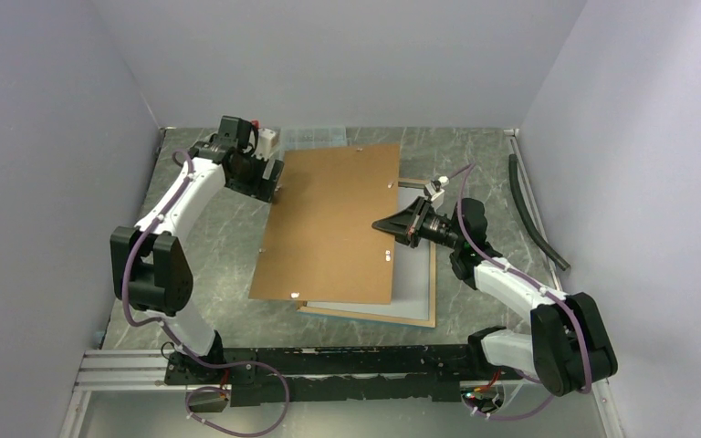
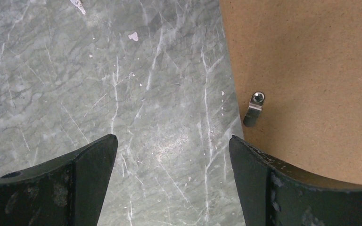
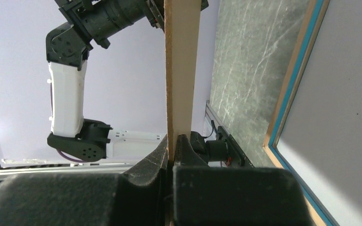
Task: Put the photo into the frame
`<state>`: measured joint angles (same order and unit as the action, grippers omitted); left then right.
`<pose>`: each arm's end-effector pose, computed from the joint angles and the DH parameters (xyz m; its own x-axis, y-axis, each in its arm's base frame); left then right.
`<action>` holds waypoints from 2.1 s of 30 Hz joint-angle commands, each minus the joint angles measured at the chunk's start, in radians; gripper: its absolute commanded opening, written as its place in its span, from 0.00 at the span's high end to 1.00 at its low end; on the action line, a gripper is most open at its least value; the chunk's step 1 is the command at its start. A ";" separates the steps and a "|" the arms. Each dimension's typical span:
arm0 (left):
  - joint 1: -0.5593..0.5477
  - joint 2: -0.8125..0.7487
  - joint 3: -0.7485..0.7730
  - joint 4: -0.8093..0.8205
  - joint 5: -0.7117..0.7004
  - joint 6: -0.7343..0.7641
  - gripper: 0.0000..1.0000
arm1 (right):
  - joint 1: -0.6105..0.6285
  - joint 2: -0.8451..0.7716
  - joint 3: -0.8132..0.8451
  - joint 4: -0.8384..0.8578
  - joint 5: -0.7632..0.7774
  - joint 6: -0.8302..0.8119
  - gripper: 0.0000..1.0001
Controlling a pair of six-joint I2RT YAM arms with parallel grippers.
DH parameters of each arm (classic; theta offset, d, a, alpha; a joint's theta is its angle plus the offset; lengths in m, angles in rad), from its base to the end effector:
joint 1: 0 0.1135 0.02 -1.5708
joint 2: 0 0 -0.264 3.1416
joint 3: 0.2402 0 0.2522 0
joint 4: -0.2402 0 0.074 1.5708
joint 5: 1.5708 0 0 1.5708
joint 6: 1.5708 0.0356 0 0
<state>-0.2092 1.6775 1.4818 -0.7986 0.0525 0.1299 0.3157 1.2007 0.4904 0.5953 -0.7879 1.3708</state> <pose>0.3515 -0.0765 0.2954 -0.7827 0.2984 -0.5462 0.3396 0.9402 0.0270 0.2277 0.1009 0.2340 -0.8923 0.4358 -0.1176 -0.0696 0.1247 0.9898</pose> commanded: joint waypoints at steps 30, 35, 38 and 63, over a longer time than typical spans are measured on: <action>-0.029 -0.286 -0.183 -0.137 0.110 0.053 0.05 | -0.058 0.058 0.019 0.370 0.139 0.143 1.00; -0.029 -0.295 -0.087 -0.175 0.123 0.045 0.05 | -0.087 0.010 0.046 0.203 0.082 0.031 1.00; -0.029 -0.296 -0.009 -0.215 0.165 0.031 0.05 | -0.118 -0.008 0.033 0.166 0.047 0.001 1.00; -0.041 -0.241 -0.047 -0.099 0.050 0.055 0.05 | -0.145 0.002 0.018 0.399 -0.094 0.163 1.00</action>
<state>-0.2352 1.4689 1.3991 -0.9096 0.0586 0.1974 0.1654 1.2285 0.4755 0.8822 -0.8978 1.5150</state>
